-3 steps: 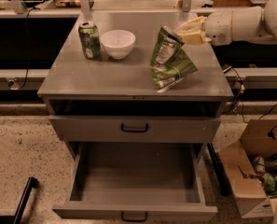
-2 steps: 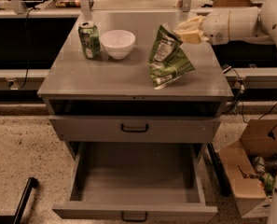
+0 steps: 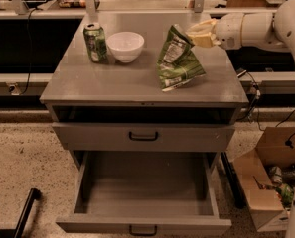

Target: Pick green jalapeno chip bag from middle drawer and place on counter

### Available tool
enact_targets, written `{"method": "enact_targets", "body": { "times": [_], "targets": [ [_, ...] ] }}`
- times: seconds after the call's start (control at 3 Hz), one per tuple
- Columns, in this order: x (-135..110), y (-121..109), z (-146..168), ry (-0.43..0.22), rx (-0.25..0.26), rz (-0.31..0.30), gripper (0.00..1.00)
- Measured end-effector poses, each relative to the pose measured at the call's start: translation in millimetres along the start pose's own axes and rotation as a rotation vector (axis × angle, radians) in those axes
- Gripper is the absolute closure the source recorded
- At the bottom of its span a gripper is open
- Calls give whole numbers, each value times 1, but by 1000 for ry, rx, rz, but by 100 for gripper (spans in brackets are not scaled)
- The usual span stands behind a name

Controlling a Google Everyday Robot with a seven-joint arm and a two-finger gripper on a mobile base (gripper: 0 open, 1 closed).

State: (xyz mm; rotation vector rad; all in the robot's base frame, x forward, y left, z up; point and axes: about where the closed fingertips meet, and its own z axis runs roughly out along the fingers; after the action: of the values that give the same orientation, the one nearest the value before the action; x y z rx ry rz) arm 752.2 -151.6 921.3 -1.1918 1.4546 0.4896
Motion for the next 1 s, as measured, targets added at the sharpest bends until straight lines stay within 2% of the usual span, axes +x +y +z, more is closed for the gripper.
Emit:
{"method": "enact_targets", "body": {
  "times": [0.67, 1.0],
  "targets": [
    [0, 3, 8, -3, -11, 1, 13],
    [-12, 8, 10, -5, -44, -40, 0]
  ]
}}
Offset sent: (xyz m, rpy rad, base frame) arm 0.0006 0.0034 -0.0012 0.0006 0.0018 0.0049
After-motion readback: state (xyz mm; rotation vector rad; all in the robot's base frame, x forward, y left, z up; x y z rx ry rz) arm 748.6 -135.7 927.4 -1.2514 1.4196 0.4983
